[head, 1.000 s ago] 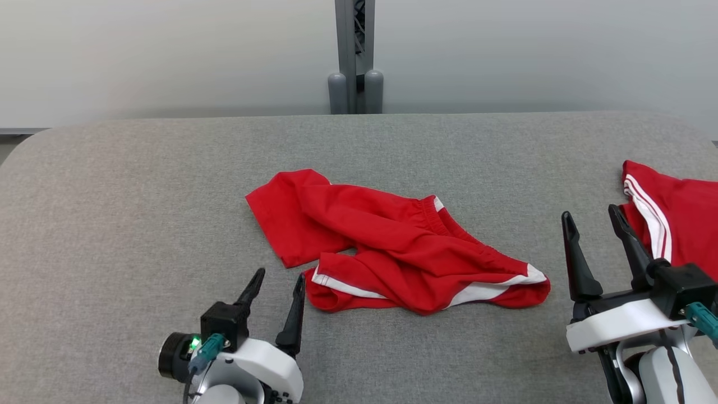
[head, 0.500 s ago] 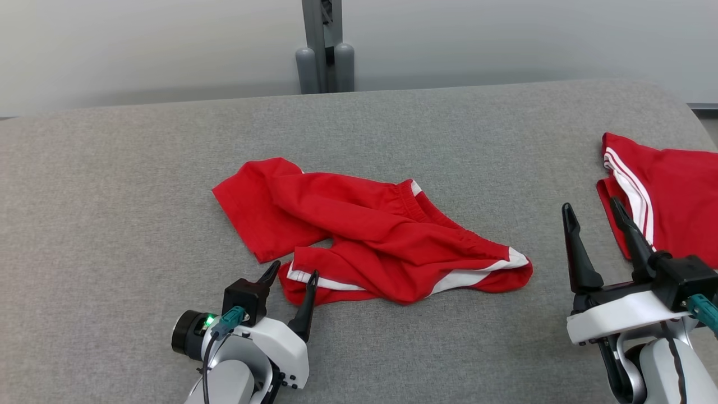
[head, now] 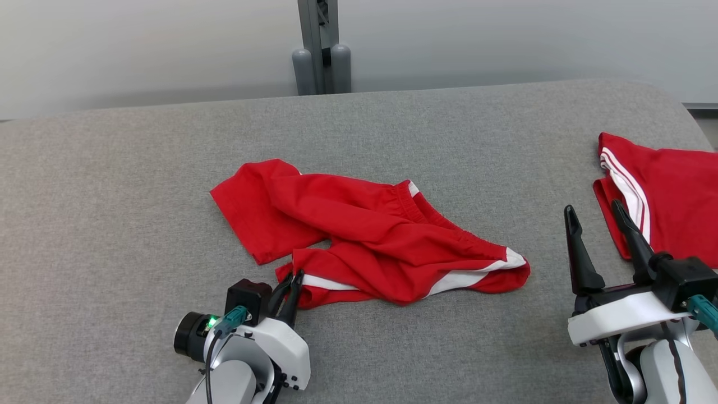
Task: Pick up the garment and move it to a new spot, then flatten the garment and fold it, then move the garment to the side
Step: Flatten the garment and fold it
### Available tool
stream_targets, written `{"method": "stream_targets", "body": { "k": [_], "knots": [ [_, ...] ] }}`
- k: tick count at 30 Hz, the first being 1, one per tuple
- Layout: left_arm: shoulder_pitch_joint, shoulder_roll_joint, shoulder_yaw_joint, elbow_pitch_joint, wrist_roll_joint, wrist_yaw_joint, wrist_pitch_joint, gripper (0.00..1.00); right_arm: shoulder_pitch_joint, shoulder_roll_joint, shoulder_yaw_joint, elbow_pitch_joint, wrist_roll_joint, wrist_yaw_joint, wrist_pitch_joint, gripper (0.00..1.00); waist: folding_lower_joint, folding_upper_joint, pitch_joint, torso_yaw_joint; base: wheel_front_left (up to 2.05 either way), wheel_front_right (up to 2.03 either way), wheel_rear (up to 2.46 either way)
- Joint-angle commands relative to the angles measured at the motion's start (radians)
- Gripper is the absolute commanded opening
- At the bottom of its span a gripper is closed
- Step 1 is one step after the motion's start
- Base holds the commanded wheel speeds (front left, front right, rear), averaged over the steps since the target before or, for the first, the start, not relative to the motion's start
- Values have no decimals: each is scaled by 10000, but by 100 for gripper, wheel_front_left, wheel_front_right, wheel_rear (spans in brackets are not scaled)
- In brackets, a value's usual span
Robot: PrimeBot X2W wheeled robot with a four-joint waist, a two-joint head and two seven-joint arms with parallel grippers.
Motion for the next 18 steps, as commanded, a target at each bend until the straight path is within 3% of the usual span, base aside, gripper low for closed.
{"method": "stream_targets", "body": {
  "k": [1, 10, 18],
  "knots": [
    [-129, 41, 37, -51, -35, 20, -25, 0, 51, -4, -7, 13, -14, 2, -12, 100, 0, 0, -71, 34, 0, 0, 0],
    [270, 43, 393, -535, 51, 24, -25, 0, 255, 14, -46, 457, 16, 2, -11, 100, 0, 0, -374, 234, 0, 0, 0],
    [416, 39, 373, -925, 114, -82, -25, 0, 19, -76, 339, 2145, 406, 2, -11, 100, 0, 0, -399, 598, 0, 0, 0]
  ]
}}
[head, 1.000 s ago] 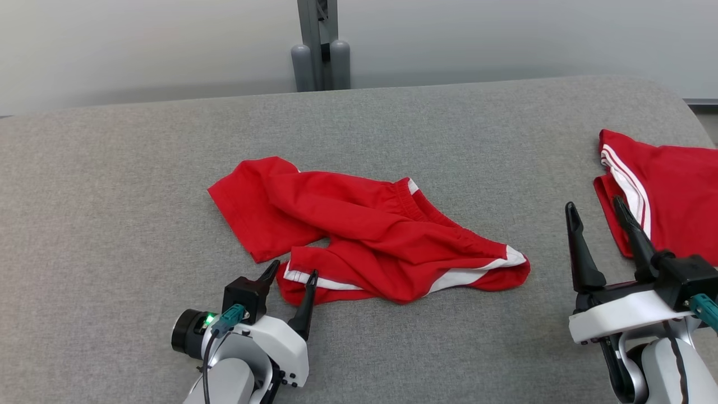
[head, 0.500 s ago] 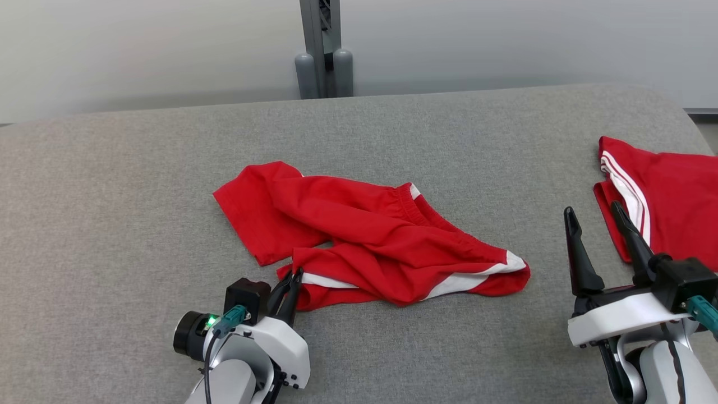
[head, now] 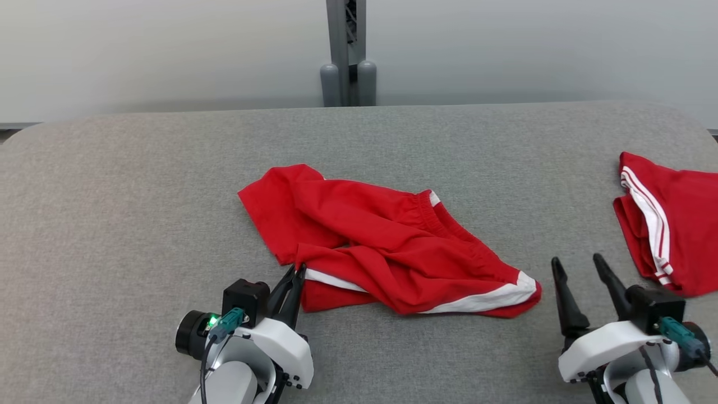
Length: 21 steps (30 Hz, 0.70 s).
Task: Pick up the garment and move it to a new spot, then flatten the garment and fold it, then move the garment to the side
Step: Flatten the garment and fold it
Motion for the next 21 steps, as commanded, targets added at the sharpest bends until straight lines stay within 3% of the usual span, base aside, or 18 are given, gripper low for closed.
{"method": "stream_targets", "body": {
  "k": [1, 11, 21],
  "knots": [
    [54, 39, -17, -65, 33, -44, -25, 0, -203, -34, 135, 306, 131, 2, -15, 100, 0, 0, 27, 114, 0, 0, 0],
    [100, 40, -302, -199, -88, 22, -25, 0, -847, -155, 1067, 2128, 874, 2, -13, 100, 0, 0, 131, 447, 0, 0, 0],
    [72, 40, -448, -226, -208, 122, -25, 0, -1236, -333, 1945, 3133, 1373, 2, -15, 100, 0, 0, 193, 544, 0, 0, 0]
  ]
}}
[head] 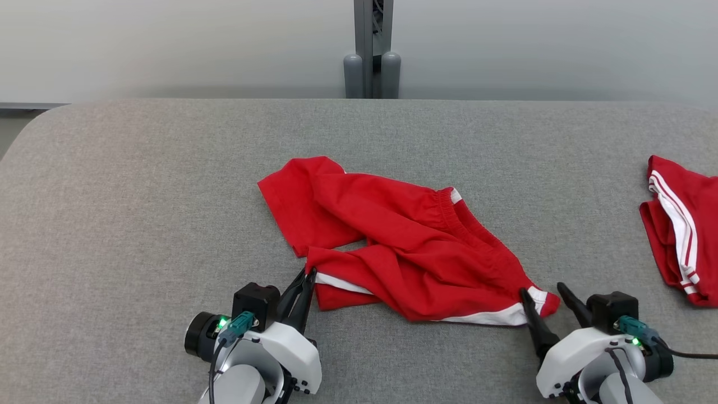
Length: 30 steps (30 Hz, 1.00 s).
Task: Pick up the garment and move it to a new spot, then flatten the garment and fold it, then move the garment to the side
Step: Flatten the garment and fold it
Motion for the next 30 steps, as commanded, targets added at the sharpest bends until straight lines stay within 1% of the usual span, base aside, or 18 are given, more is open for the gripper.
{"method": "stream_targets", "body": {
  "k": [1, 5, 6, 7, 8, 9, 10, 11, 16, 20, 22, 23, 27, 30],
  "knots": [
    [-12, 44, 12, -23, -34, 58, -25, 0, -67, -60, 119, 62, 99, 2, -13, 100, 0, 0, 9, -2, 0, 0, 0],
    [-49, 44, 2, -6, -66, 83, -25, 0, -175, -132, 535, 294, 375, 2, -13, 100, 0, 0, 30, -7, 0, 0, 0],
    [-59, 44, 8, 2, -76, 87, -25, 0, -195, -161, 626, 316, 451, 2, -15, 89, 0, 0, 33, -13, 0, 0, 0],
    [-68, 44, 16, 9, -78, 84, -25, 0, -218, -186, 708, 340, 511, 2, -13, 59, 0, 0, 36, -22, 0, 0, 0],
    [-69, 44, 22, 19, -83, 87, -25, 0, -229, -205, 771, 365, 572, 2, -13, 39, 0, 0, 36, -32, 0, 0, 0],
    [-65, 44, 23, 30, -89, 84, -25, 0, -232, -232, 830, 390, 643, 2, -13, 29, 0, 0, 35, -42, 0, 0, 0],
    [-62, 44, 21, 40, -92, 78, -25, 0, -226, -263, 898, 398, 691, 2, -13, 5, 0, 0, 34, -51, 0, 0, 0],
    [-59, 44, 13, 48, -97, 72, -25, 0, -230, -293, 968, 383, 732, 2, -13, 0, 0, 0, 32, -60, 0, 0, 0],
    [-75, 44, 16, 66, -118, 100, -25, 0, -275, -421, 1020, 71, 834, 2, -15, 0, 0, 0, 2, -97, 0, 0, 0],
    [-95, 47, 100, 96, -115, 98, -25, 0, -187, -526, 809, -384, 753, 2, -13, 0, 0, 0, -63, -101, 0, 0, 0],
    [-115, 44, 155, 126, -95, 93, -25, 0, -104, -481, 578, -752, 908, 2, -15, 0, 0, 0, -115, -99, 0, 0, 0],
    [-121, 45, 229, 156, -131, 33, -25, 0, -26, -449, 431, -1183, 1057, 2, -15, 0, 0, 0, -185, -94, 0, 0, 0],
    [-125, 42, 286, 225, -457, -244, -25, 0, -29, -452, 317, -2070, 1647, 2, -15, 0, 0, 0, -388, -96, 0, 0, 0],
    [-263, 44, 327, 290, -906, -532, -18, 0, -156, -597, 350, -2473, 2160, 2, -15, 0, 0, 0, -578, -90, 0, 0, 0]
  ]
}}
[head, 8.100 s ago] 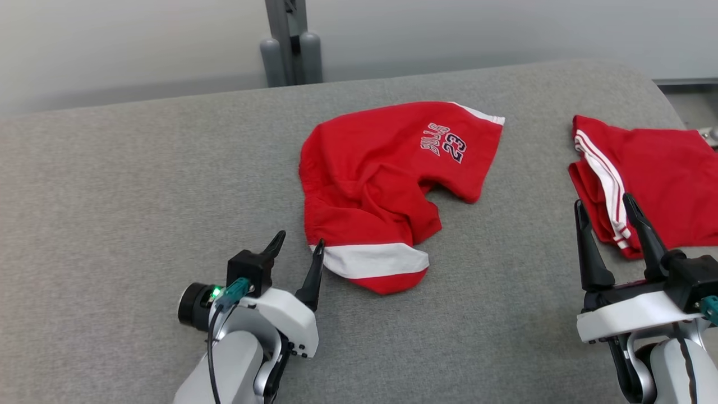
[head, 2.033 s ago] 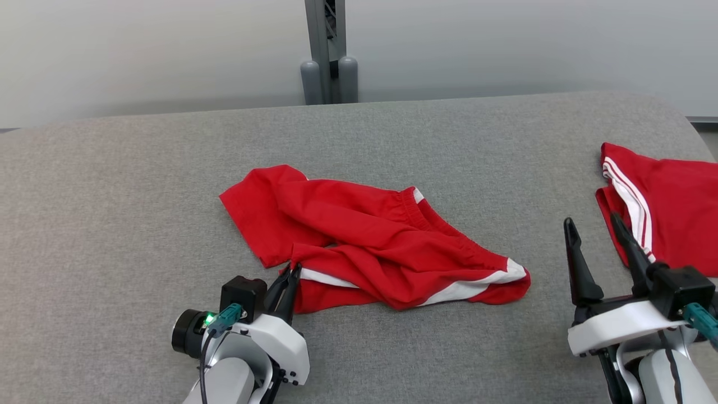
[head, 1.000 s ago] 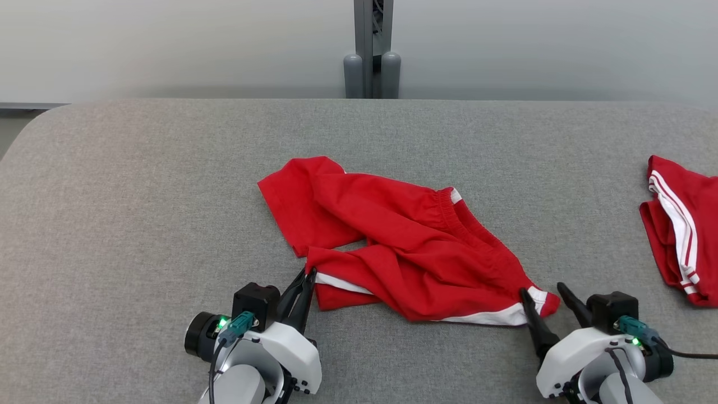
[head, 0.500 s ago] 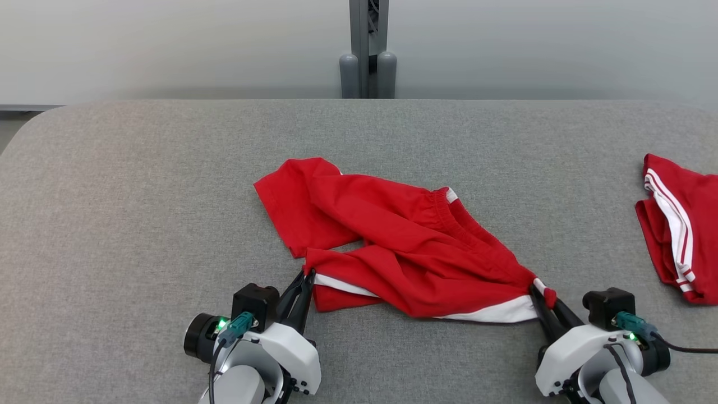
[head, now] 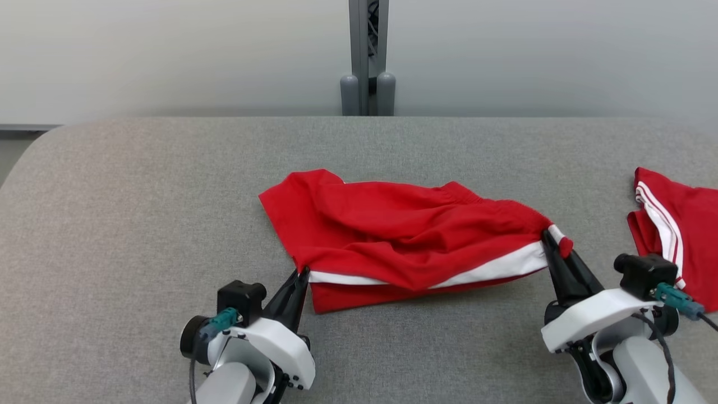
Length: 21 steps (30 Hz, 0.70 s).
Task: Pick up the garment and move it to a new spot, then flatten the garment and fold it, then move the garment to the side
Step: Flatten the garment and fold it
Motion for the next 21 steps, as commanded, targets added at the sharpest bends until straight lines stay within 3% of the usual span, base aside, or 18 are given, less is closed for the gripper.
{"method": "stream_targets", "body": {
  "k": [1, 8, 14, 21],
  "knots": [
    [-243, 40, 57, -6, -295, -162, 48, 0, -177, -139, 35, -135, 278, 2, -13, 0, 0, 0, -142, 6, 0, 0, 0],
    [-743, 98, 216, -473, -1624, -704, 963, 0, -732, -311, 337, -495, 1742, 2, -11, 0, 0, 0, -576, 83, 0, 0, 0],
    [-1466, 389, 586, -1459, -2889, -838, 2051, 0, -1675, -429, 388, -571, 3093, 2, -11, 0, 0, 0, -860, 138, 0, 0, 0],
    [-2175, 670, 1041, -2191, -3727, -811, 2554, 0, -2565, 64, -794, -596, 3717, 2, -11, 0, 0, 0, -1128, 28, 0, 0, 0]
  ]
}}
